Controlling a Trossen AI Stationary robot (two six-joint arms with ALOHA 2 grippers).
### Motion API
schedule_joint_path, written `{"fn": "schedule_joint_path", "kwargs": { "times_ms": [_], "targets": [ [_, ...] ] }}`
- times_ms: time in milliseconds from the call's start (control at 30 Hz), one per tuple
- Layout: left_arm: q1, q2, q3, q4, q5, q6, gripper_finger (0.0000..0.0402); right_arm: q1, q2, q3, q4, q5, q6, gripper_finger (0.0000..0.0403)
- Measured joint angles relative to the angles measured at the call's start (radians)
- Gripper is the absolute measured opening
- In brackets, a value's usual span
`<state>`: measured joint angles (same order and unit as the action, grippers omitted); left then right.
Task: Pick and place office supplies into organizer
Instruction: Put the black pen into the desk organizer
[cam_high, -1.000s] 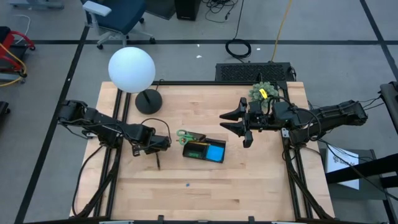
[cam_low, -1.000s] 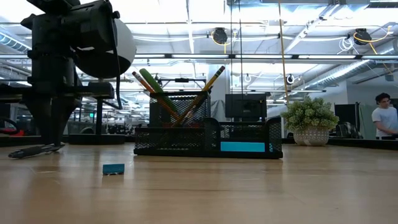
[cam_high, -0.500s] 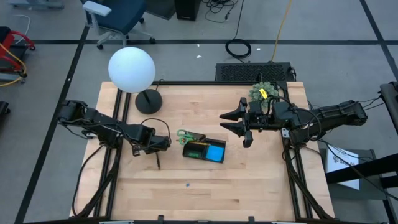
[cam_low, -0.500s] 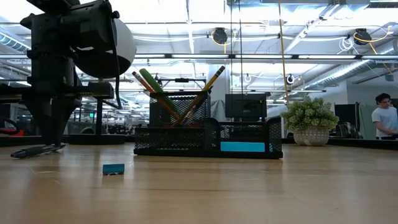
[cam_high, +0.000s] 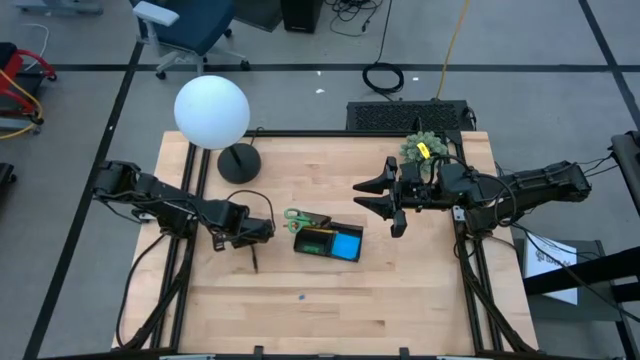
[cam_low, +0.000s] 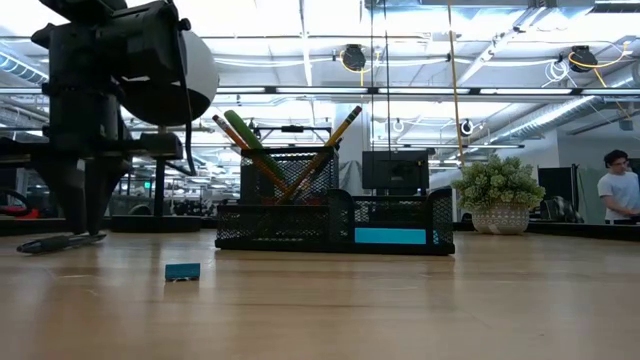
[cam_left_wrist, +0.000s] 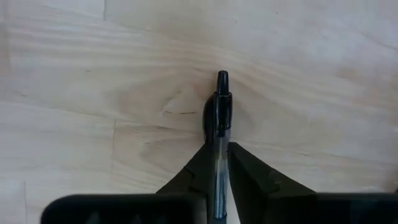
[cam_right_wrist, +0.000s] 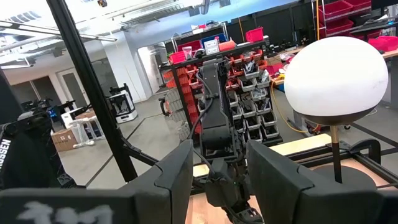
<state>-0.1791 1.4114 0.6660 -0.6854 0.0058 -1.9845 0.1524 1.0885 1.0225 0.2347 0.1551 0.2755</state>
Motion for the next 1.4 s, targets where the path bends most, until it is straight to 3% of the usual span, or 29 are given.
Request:
{"fn": "schedule_joint_path", "kwargs": {
  "times_ms": [700,867,1167,1400],
  "targets": [
    [-0.002,0.031,-0.01,0.037,0.044,0.005,0.0094,0.0,0.0,0.0,0.0,0.0,0.0,0.014],
    [-0.022,0.032,-0.01,0.036,0.04,-0.004,0.0078,0.0,0.0,0.0,0.0,0.0,0.0,0.014],
    [-0.037,0.032,-0.01,0.043,0.029,-0.007,0.0009,0.0,0.0,0.0,0.0,0.0,0.0,0.0139],
    [-0.038,0.033,-0.01,0.049,0.036,-0.008,0.0009,0.0,0.0,0.0,0.0,0.0,0.0,0.0139]
  ]
}}
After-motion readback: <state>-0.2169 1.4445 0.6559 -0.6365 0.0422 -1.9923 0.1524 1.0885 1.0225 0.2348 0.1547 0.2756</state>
